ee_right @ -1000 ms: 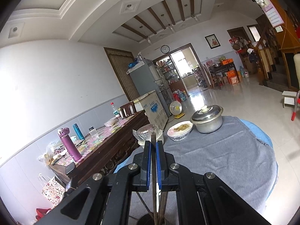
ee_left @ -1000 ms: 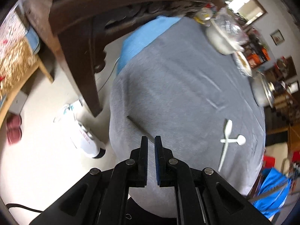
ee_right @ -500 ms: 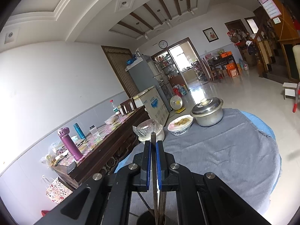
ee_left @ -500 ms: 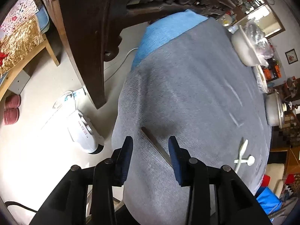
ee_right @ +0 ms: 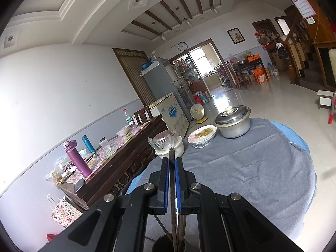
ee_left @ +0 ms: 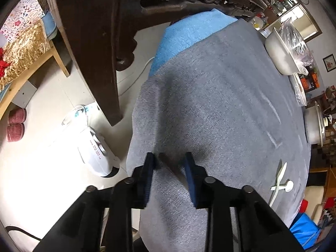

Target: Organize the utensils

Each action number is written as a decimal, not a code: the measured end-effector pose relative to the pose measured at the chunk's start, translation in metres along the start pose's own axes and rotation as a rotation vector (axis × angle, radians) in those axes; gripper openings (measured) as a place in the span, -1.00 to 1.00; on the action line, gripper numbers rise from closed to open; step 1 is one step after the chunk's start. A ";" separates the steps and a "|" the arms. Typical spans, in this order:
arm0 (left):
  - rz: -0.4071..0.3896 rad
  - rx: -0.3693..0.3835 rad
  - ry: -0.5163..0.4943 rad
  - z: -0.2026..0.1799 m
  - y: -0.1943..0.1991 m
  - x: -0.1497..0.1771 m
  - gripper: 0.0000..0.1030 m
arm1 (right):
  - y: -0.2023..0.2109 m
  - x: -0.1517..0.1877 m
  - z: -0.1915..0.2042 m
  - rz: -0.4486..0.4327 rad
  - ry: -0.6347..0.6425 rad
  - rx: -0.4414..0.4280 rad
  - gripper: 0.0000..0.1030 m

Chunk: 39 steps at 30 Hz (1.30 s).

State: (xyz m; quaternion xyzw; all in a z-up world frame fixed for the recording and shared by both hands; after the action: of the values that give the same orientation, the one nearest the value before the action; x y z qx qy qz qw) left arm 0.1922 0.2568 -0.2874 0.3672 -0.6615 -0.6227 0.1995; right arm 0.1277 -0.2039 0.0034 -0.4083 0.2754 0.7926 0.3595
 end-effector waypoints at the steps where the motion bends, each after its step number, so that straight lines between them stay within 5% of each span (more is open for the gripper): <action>1: -0.003 -0.004 0.000 0.001 0.001 0.000 -0.62 | 0.000 0.001 0.000 0.001 0.001 -0.001 -0.88; 6: -0.011 0.002 0.013 0.005 0.006 0.001 -0.85 | 0.000 0.000 0.000 0.002 0.003 -0.004 -0.88; 18: -0.063 0.084 -0.032 -0.003 0.049 0.007 -0.87 | 0.003 0.001 -0.002 -0.005 -0.007 -0.009 -0.88; 39: -0.420 0.409 -0.368 -0.109 0.270 0.040 -0.90 | 0.011 -0.002 0.002 -0.011 0.006 -0.001 -0.88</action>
State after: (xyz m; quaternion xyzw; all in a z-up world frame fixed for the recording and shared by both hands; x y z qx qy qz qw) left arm 0.1808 0.1415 -0.0170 0.4091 -0.7075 -0.5606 -0.1333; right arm 0.1192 -0.2096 0.0079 -0.4126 0.2737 0.7894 0.3628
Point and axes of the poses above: each gripper's, at about its wrist camera, not at the fingertips, and y roughly against the way its jaws point, z to its left, x to its underside, the point moved 8 cm from there along -y, roughly the way its jaws point, and after that the axes turned 10 degrees about -x, right-handed, at the moved point
